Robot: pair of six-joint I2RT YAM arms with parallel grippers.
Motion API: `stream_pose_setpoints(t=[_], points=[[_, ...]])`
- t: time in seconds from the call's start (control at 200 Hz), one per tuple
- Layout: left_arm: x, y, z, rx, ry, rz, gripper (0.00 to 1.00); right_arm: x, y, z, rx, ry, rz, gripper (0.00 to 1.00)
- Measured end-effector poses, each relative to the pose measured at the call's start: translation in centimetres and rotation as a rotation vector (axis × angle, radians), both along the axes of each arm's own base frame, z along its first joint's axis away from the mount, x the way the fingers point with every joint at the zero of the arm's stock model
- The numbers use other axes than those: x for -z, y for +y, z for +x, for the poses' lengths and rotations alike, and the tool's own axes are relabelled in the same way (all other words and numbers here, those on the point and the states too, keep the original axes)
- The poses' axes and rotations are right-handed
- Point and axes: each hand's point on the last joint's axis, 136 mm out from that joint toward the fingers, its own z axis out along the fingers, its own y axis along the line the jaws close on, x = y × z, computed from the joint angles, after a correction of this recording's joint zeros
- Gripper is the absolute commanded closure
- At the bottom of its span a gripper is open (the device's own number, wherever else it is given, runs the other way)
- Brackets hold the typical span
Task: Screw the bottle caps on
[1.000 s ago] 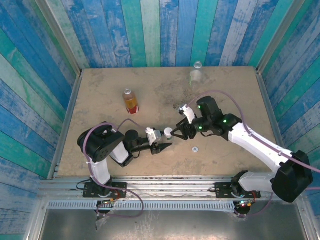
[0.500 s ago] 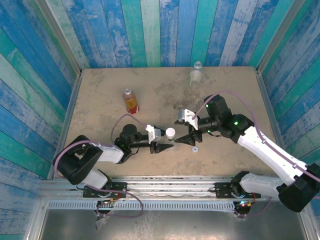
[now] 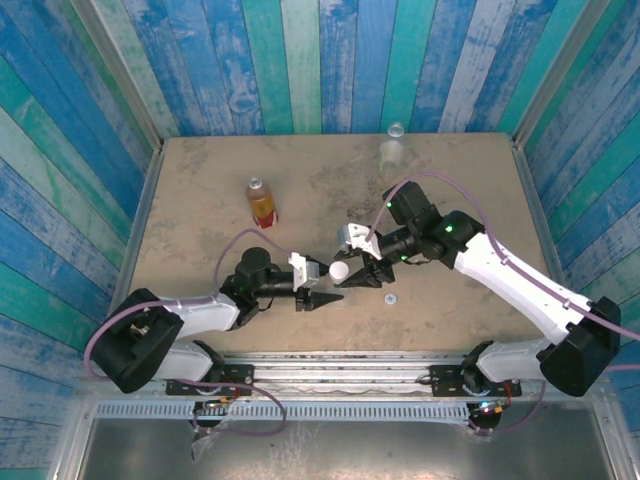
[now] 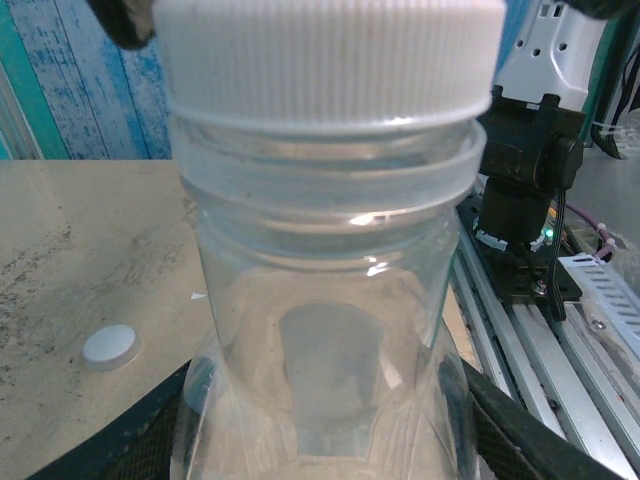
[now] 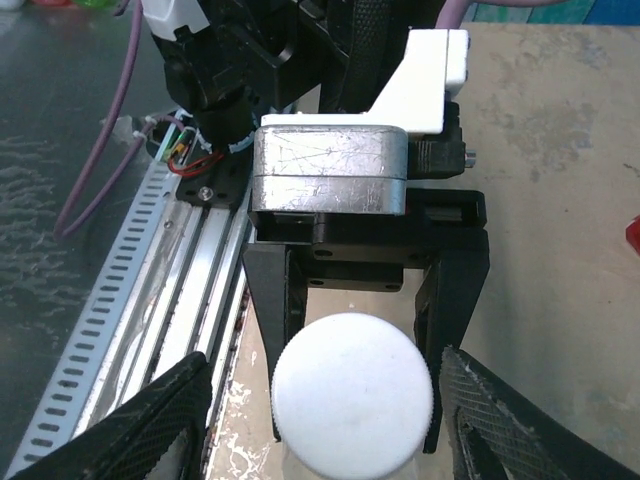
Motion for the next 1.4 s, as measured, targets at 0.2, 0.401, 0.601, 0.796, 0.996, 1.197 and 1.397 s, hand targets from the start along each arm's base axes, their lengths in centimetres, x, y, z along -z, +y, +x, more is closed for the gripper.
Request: stream_pose_setpoints(t=[0.2, 0.401, 0.601, 0.796, 0.996, 1.197, 1.397], points=[[0.0, 0.0, -0.1, 0.004, 0.003, 0.002, 0.46, 0.2, 0.1, 0.1, -0.005, 0.003, -0.006, 0.51], [0.1, 0.0, -0.3, 0.010, 0.009, 0.007, 0.46, 0.6, 0.3, 0.3, -0.006, 0.010, -0.015, 0.59], [-0.2, 0.2, -0.1, -0.010, 0.006, 0.005, 0.47, 0.3, 0.3, 0.5, 0.009, 0.010, -0.016, 0.69], [-0.4, 0.4, 1.3, -0.100, 0.004, 0.008, 0.48, 0.3, 0.5, 2.0, 0.099, 0.007, -0.026, 0.71], [-0.5, 0.7, 4.6, -0.267, 0.020, 0.040, 0.49, 0.4, 0.6, 5.2, 0.350, 0.024, -0.028, 0.80], [-1.3, 0.5, 8.4, -0.418, 0.043, 0.060, 0.49, -0.3, 0.4, 8.8, 0.687, 0.038, -0.013, 0.77], [-1.6, 0.3, 9.2, -0.444, 0.045, 0.067, 0.48, -0.9, -0.1, 9.6, 0.800, 0.030, 0.011, 0.52]])
